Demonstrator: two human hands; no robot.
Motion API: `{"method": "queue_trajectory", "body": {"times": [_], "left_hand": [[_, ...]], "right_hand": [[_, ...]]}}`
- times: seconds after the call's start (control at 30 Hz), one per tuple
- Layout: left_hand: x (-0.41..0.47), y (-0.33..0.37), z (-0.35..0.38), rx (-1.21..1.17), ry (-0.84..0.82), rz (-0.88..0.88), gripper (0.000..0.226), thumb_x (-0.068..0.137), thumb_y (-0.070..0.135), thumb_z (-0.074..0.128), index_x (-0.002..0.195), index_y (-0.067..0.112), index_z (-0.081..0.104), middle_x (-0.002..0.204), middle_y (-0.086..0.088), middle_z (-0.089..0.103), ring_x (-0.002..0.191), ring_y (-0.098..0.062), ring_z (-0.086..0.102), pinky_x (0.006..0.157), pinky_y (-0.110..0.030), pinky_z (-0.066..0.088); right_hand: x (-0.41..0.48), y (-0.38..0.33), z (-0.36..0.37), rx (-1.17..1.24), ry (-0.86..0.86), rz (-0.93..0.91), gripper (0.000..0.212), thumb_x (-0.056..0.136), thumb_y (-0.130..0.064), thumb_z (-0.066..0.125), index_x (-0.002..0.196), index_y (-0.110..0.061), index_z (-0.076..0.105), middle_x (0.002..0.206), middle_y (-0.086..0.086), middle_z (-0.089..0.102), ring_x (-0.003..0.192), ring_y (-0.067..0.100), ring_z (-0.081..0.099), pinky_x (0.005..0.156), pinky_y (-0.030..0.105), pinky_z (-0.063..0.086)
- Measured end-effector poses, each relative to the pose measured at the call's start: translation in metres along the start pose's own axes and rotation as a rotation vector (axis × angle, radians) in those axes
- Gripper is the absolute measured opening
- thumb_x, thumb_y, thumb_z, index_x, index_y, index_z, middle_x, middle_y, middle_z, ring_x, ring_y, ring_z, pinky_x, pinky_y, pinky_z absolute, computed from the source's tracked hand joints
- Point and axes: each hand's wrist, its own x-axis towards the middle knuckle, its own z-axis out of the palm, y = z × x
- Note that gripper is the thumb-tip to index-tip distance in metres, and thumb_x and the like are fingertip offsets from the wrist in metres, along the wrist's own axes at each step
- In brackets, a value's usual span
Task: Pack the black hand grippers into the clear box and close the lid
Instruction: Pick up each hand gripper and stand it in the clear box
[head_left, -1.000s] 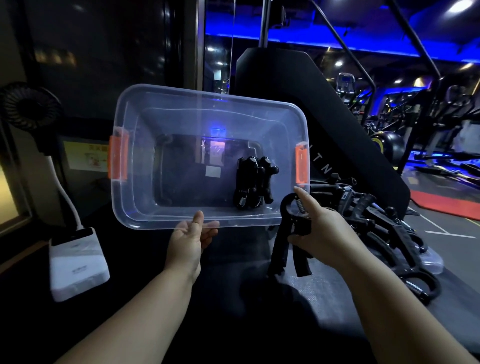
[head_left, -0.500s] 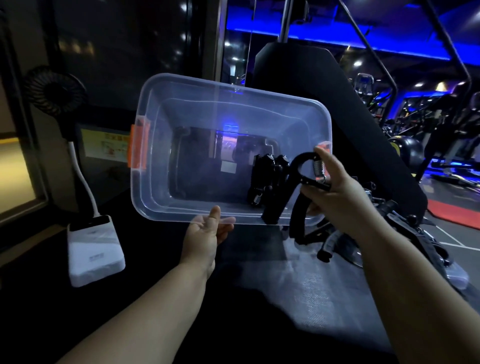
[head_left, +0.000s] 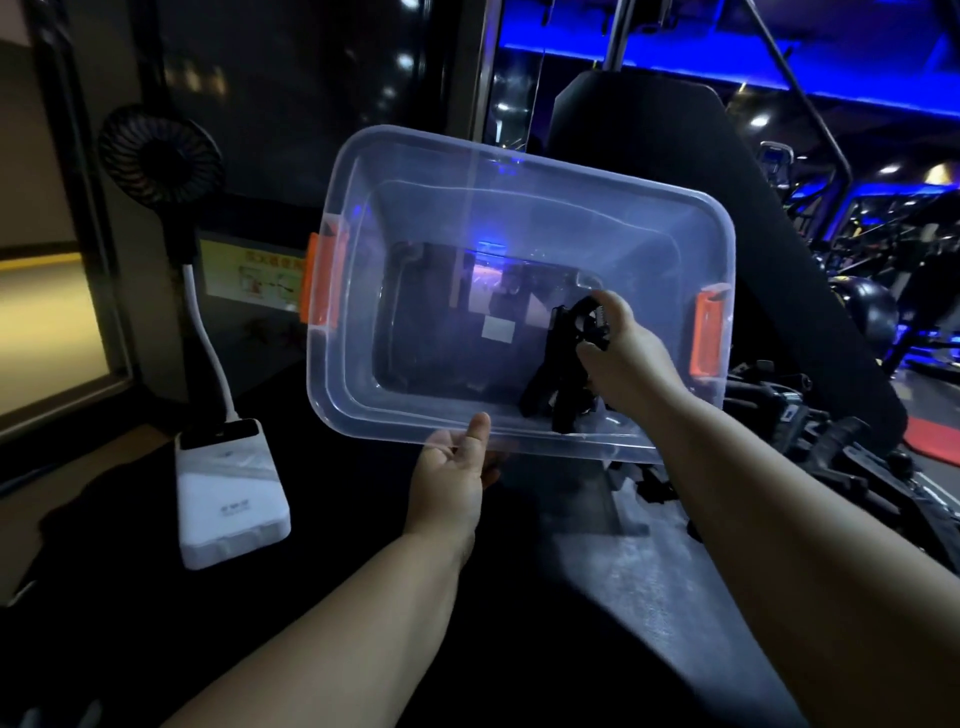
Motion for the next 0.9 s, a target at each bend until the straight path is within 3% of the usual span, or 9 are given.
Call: {"method": "queue_trajectory", "body": {"times": [0.13, 0.3, 0.5, 0.6, 0.73, 0.9], "left_hand": [[-0.004, 0.004, 0.0, -0.008, -0.01, -0.011, 0.022, 0.092, 0.033, 0.056, 0.083, 0.013, 0.052, 0.076, -0.002, 0.066, 0.076, -0.015, 0.063, 0.069, -0.026, 0.048], [-0.008, 0.008, 0.001, -0.008, -0.054, -0.02, 0.021, 0.093, 0.034, 0.053, 0.089, 0.014, 0.053, 0.072, 0.002, 0.073, 0.072, -0.006, 0.068, 0.071, -0.026, 0.044], [-0.008, 0.008, 0.001, 0.001, -0.054, -0.039, 0.024, 0.093, 0.035, 0.052, 0.092, 0.011, 0.052, 0.076, 0.0, 0.075, 0.073, -0.005, 0.068, 0.069, -0.023, 0.043], [-0.007, 0.008, 0.0, 0.007, -0.049, -0.038, 0.025, 0.093, 0.035, 0.052, 0.093, 0.01, 0.053, 0.078, -0.001, 0.075, 0.076, -0.006, 0.068, 0.071, -0.024, 0.043], [-0.008, 0.009, 0.0, 0.009, -0.05, -0.031, 0.03, 0.092, 0.036, 0.052, 0.096, 0.007, 0.053, 0.08, -0.001, 0.075, 0.08, -0.008, 0.067, 0.073, -0.025, 0.043], [-0.008, 0.009, 0.0, 0.003, -0.048, -0.032, 0.029, 0.092, 0.037, 0.052, 0.095, 0.007, 0.054, 0.081, -0.001, 0.075, 0.076, -0.004, 0.067, 0.072, -0.024, 0.043]], "right_hand": [[0.013, -0.003, 0.017, -0.131, -0.031, -0.043, 0.064, 0.092, -0.016, 0.046, 0.149, -0.032, 0.02, 0.127, 0.015, 0.056, 0.107, 0.034, 0.054, 0.075, 0.032, 0.038], [0.031, 0.001, 0.039, -0.235, -0.075, -0.073, 0.065, 0.094, -0.017, 0.045, 0.149, -0.035, 0.015, 0.129, 0.013, 0.054, 0.11, 0.033, 0.054, 0.076, 0.033, 0.037], [0.053, 0.007, 0.048, -0.459, -0.103, -0.068, 0.07, 0.094, -0.028, 0.052, 0.15, -0.033, 0.011, 0.132, 0.013, 0.053, 0.124, 0.035, 0.041, 0.093, 0.04, 0.039], [0.058, 0.006, 0.046, -0.63, -0.07, -0.137, 0.07, 0.09, -0.036, 0.058, 0.149, -0.026, 0.02, 0.126, 0.009, 0.059, 0.126, 0.033, 0.038, 0.089, 0.039, 0.04], [0.065, 0.009, 0.046, -0.761, 0.052, -0.22, 0.049, 0.085, -0.044, 0.059, 0.127, -0.022, 0.044, 0.116, 0.007, 0.063, 0.118, 0.029, 0.042, 0.088, 0.039, 0.038], [0.069, 0.016, 0.052, -0.797, 0.097, -0.193, 0.046, 0.084, -0.045, 0.059, 0.126, -0.029, 0.048, 0.122, 0.009, 0.05, 0.117, 0.031, 0.035, 0.095, 0.043, 0.03]]}}
